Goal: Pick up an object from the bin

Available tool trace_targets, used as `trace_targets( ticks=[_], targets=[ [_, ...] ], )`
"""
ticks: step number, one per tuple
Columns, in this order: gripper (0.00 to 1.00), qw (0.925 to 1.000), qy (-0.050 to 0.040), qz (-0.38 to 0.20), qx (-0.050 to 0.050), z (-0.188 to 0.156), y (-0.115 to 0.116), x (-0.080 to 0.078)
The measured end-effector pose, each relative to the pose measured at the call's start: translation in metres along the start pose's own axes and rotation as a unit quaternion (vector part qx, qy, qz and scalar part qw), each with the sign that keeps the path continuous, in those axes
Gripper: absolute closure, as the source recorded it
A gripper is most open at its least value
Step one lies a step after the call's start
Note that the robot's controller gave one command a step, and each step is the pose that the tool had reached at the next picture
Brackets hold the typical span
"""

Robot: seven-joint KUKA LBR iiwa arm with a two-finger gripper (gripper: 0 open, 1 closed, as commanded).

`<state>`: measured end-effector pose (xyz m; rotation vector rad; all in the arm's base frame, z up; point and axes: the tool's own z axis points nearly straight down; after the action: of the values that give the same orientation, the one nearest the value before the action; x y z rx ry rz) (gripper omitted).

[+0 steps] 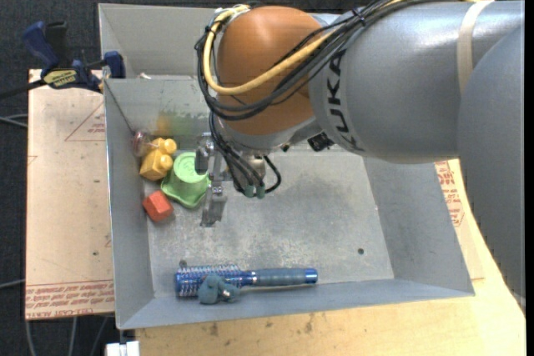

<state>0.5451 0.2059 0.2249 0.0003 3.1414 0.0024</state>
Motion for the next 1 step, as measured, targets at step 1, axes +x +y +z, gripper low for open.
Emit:
trace_targets(
  ticks=[1],
  targets=[
    [0.0, 0.9936, -0.0053, -0.113, -0.001, 0.1504, -0.0093, 0.0554]
  ],
)
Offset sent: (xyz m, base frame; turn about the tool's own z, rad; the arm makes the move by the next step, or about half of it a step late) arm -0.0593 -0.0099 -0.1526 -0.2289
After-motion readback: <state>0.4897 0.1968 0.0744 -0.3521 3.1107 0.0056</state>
